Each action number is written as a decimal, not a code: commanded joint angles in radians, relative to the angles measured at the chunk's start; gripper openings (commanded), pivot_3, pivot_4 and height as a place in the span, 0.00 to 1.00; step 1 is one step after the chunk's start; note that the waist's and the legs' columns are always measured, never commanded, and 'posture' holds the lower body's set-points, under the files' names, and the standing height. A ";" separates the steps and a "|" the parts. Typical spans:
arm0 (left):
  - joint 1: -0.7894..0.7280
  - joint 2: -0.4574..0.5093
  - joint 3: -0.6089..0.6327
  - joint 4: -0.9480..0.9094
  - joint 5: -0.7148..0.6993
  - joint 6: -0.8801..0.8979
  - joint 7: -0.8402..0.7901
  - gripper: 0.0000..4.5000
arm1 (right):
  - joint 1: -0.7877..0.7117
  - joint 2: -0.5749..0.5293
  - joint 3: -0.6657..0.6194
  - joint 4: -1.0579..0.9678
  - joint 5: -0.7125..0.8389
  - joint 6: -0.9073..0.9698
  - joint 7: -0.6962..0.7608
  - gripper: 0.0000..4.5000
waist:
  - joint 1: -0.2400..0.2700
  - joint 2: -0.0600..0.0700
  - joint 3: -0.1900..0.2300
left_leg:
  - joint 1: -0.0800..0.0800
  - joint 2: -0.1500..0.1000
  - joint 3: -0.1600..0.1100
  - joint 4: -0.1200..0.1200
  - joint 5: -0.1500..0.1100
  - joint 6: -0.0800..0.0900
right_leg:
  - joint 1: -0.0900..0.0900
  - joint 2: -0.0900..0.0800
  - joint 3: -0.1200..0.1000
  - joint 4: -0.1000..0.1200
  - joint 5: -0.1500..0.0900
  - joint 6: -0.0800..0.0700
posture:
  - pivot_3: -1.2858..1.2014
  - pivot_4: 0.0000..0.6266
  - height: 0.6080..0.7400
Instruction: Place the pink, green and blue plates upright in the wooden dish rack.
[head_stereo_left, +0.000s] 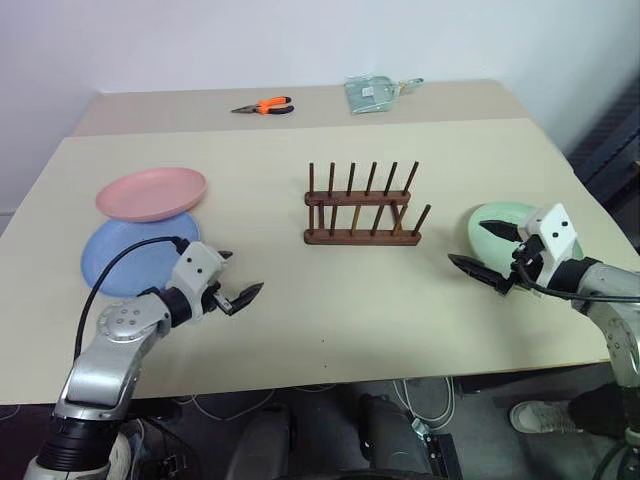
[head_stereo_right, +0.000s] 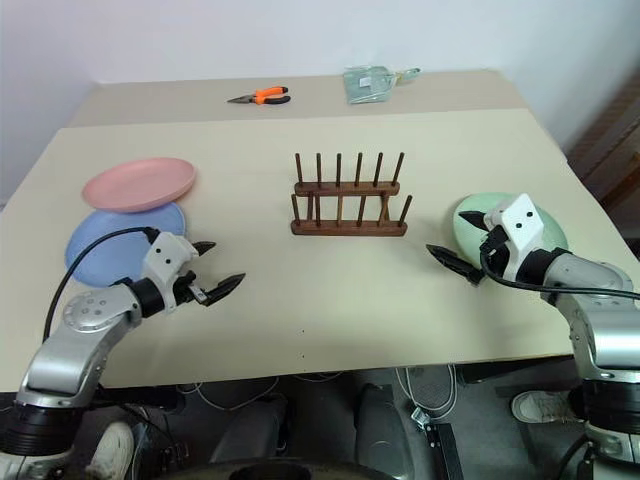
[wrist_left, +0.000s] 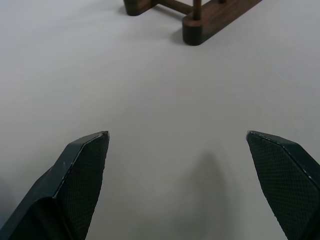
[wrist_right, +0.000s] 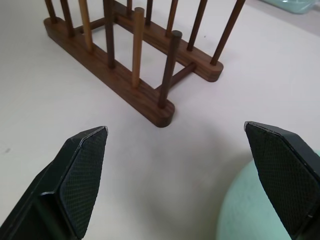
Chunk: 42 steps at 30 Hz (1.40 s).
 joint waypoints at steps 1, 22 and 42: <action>-0.012 -0.008 -0.004 -0.012 0.012 -0.014 0.021 1.00 | -0.059 0.011 0.006 0.026 -0.011 -0.037 -0.008 0.99 | -0.001 0.000 0.000 | 0.000 0.000 0.000 0.000 0.000 0.000 | 0.000 0.000 0.000 0.000 0.000 0.000 | 0.52 0.24 1.00; -0.746 -0.280 -0.315 1.071 0.190 -0.437 -0.283 1.00 | 0.212 0.098 0.025 -0.358 -0.010 0.067 -0.146 0.99 | 0.025 -0.001 0.000 | -0.002 -0.002 0.000 0.003 0.000 0.000 | 0.001 0.000 -0.001 0.000 0.002 0.003 | 0.52 0.24 1.00; -0.500 -0.239 -0.366 0.644 0.162 -0.411 -0.538 0.18 | 0.415 0.007 -0.146 -0.465 0.022 0.154 -0.115 1.00 | 0.023 -0.001 -0.001 | 0.000 -0.001 -0.001 0.004 -0.002 0.003 | 0.003 0.000 -0.001 0.000 0.001 0.007 | 0.52 0.24 1.00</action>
